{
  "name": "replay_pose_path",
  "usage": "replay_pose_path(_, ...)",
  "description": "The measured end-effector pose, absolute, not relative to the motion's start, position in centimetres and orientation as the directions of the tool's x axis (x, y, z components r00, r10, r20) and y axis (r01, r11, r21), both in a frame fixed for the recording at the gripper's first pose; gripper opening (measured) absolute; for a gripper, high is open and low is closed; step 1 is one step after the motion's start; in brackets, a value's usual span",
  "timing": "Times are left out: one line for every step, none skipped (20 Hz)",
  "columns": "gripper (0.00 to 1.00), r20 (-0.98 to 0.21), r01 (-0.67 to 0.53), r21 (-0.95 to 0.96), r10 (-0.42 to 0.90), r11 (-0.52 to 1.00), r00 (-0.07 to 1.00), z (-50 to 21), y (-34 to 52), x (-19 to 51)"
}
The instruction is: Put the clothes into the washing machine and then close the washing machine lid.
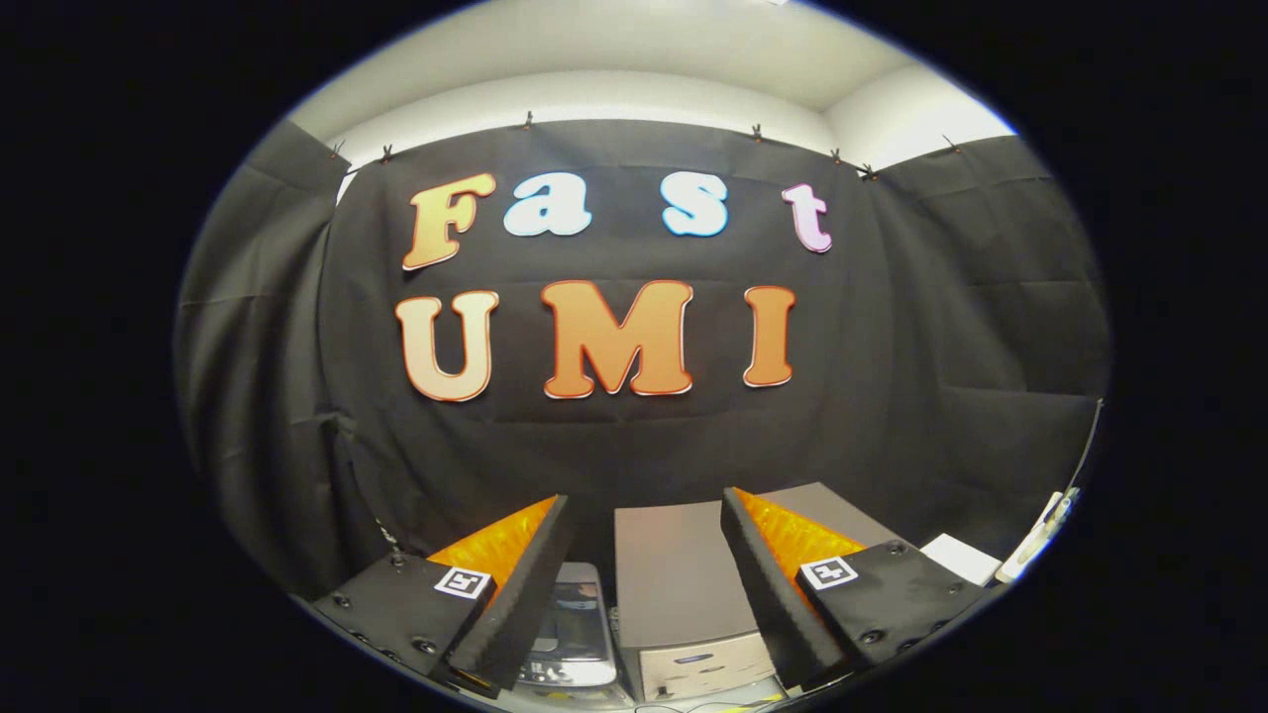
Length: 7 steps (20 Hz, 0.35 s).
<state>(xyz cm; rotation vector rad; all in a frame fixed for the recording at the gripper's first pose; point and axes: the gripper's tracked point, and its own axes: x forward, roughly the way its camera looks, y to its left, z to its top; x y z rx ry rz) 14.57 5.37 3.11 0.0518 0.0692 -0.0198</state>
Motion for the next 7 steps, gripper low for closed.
replay_pose_path(0.98,-0.066,0.027,0.057,-0.023,0.998,0.998,3.2,4.1,14.7)
replay_pose_path(0.98,-0.059,0.025,0.056,-0.022,0.998,0.998,3.4,3.0,14.7)
replay_pose_path(0.98,-0.045,0.030,0.054,-0.027,0.998,0.999,3.5,1.8,14.7)
replay_pose_path(0.98,-0.036,0.023,0.054,-0.021,0.998,0.999,3.8,0.9,14.7)
replay_pose_path(0.98,-0.032,0.020,0.058,-0.019,0.998,0.999,3.9,0.0,14.7)
replay_pose_path(0.98,-0.027,0.015,0.066,-0.013,0.998,1.000,4.0,-0.7,14.7)
replay_pose_path(0.98,-0.019,0.006,0.073,-0.004,0.997,1.000,4.2,-1.3,14.9)
